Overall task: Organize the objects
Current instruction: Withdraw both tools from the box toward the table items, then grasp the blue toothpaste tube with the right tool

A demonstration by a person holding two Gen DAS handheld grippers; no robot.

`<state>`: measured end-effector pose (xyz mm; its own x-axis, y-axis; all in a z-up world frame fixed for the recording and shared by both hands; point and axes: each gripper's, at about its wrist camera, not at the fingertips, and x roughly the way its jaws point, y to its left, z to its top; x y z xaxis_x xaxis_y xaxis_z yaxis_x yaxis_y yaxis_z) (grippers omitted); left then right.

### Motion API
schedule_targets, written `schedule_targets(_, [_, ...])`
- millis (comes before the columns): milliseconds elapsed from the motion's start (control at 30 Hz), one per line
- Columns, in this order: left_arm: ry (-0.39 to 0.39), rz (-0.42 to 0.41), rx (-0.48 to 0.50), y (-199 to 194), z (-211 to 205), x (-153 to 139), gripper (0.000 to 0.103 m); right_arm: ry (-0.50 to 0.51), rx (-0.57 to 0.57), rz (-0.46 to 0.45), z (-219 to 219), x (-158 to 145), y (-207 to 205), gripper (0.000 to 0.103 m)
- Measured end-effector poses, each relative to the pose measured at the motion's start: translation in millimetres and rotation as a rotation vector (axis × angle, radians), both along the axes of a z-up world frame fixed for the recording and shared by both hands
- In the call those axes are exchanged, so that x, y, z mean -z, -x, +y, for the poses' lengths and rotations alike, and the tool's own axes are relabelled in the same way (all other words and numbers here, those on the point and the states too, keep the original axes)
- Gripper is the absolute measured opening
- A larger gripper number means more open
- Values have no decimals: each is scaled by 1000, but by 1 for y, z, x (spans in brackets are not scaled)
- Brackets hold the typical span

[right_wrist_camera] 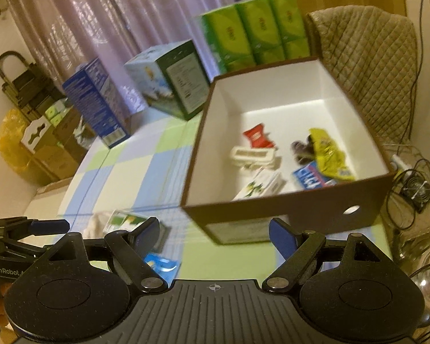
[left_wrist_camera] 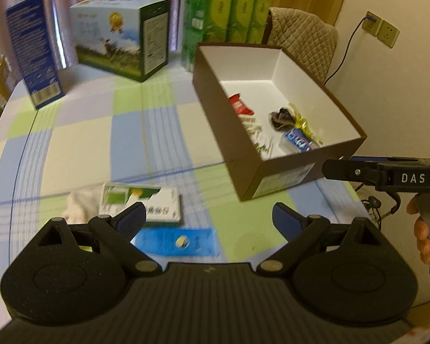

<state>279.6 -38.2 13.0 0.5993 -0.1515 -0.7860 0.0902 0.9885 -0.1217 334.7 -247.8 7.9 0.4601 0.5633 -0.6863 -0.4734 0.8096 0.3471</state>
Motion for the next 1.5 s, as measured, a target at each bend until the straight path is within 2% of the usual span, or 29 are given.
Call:
schedule_targets(500, [-5,57,-131,44,74,16,93,32,-133,40,65,25,36,81])
schedule_targets(767, [-4,81,-194,56,104,30,93,70,-257,53,108,55,46,81])
schedule_targets(1267, [-32,157,-384,84,174,60,93,170,-440,-21,162,136,25,81])
schedule_targets(1433, [-33,178,-416,90,186,66,93,197,-483,-86,166,149,28,80])
schedule_targets(1500, [-34,186,-426,90,190,68,93,218,-526,-99,169,151,34,74])
